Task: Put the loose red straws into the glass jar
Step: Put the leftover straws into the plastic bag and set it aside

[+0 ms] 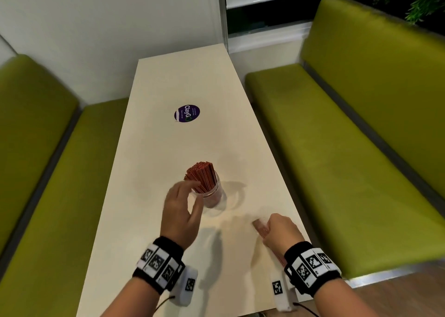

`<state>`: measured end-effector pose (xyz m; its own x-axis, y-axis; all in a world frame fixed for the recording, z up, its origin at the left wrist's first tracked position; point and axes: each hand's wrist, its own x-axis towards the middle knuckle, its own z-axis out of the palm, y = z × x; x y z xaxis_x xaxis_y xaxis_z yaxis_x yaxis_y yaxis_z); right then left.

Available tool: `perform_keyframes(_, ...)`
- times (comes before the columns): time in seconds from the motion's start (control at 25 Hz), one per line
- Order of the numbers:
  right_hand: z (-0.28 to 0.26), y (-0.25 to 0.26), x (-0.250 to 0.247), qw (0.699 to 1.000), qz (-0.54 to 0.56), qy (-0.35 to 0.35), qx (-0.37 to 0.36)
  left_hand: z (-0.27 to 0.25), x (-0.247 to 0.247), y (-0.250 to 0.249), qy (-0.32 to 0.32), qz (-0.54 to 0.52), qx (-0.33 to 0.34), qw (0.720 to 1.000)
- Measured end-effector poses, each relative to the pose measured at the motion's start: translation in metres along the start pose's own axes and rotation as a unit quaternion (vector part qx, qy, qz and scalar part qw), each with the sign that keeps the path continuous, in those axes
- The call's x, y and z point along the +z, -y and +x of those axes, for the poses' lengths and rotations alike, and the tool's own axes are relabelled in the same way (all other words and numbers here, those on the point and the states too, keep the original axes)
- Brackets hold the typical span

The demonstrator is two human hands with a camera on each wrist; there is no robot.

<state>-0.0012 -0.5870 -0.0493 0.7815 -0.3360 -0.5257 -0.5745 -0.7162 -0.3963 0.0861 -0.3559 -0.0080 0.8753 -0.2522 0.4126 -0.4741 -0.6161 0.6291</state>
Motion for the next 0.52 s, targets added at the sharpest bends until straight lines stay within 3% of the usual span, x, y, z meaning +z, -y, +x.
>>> perform_keyframes(0.16,-0.002,-0.002,0.000,0.998,0.058,0.012,0.001,-0.048,0.013,-0.003,0.104,-0.089,-0.129,0.982)
perform_keyframes(0.24,0.001,-0.003,0.005,0.993,0.101,0.052,-0.006,-0.065,0.022,0.002,0.184,-0.114,-0.190,0.958)
perform_keyframes(0.32,0.004,0.002,0.010,0.974,0.205,0.098,-0.024,-0.073,0.029,0.002,0.246,-0.162,-0.275,0.915)
perform_keyframes(0.4,-0.001,0.015,0.014,0.928,0.337,0.145,-0.065,-0.075,0.029,-0.003,0.275,-0.255,-0.354,0.857)
perform_keyframes(0.52,-0.015,0.037,0.016,0.854,0.469,0.193,-0.117,-0.072,0.024,-0.015,0.287,-0.402,-0.405,0.769)
